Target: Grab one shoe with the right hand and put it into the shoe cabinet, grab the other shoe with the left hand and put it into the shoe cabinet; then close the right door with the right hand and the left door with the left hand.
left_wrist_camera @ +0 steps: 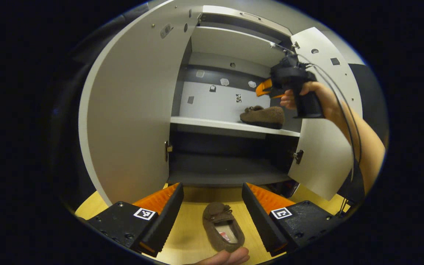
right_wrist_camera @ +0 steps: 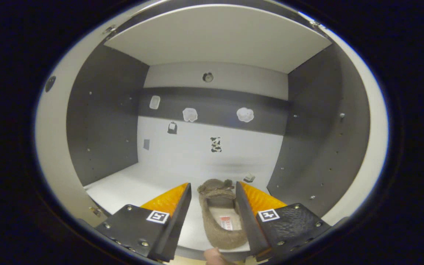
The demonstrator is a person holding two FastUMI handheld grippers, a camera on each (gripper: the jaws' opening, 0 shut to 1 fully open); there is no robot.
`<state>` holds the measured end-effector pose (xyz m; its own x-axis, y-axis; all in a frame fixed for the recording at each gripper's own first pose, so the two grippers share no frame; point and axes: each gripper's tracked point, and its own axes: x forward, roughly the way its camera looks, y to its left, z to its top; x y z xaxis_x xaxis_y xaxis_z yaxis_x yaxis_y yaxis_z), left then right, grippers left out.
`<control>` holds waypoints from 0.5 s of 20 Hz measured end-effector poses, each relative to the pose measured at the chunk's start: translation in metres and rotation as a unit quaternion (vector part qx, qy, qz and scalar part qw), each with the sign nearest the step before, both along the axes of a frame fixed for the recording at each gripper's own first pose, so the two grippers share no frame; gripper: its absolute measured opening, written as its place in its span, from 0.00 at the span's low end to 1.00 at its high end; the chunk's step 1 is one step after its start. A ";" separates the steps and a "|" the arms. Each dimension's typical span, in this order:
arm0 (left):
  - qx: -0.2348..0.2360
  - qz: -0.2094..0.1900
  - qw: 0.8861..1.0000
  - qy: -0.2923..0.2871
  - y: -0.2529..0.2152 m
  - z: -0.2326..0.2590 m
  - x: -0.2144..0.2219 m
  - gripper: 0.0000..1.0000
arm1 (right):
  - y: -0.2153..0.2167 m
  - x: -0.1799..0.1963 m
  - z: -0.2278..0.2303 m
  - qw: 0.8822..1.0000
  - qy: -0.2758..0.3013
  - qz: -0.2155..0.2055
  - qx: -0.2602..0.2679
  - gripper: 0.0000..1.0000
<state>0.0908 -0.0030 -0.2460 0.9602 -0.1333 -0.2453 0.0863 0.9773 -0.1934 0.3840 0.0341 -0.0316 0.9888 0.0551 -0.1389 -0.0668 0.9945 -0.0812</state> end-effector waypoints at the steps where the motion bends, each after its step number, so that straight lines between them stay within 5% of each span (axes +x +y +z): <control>1: 0.002 -0.003 1.000 0.013 -0.002 -0.010 0.000 0.98 | -0.004 -0.019 0.015 1.000 -0.016 -0.003 0.004 0.71; 3: -0.001 -0.005 0.999 0.034 -0.004 -0.026 0.003 0.98 | -0.016 -0.046 0.028 0.999 -0.045 -0.023 0.016 0.98; 10: 0.022 -0.025 0.994 0.101 -0.018 -0.092 0.003 0.99 | -0.035 -0.150 0.023 0.995 -0.069 -0.069 0.012 0.98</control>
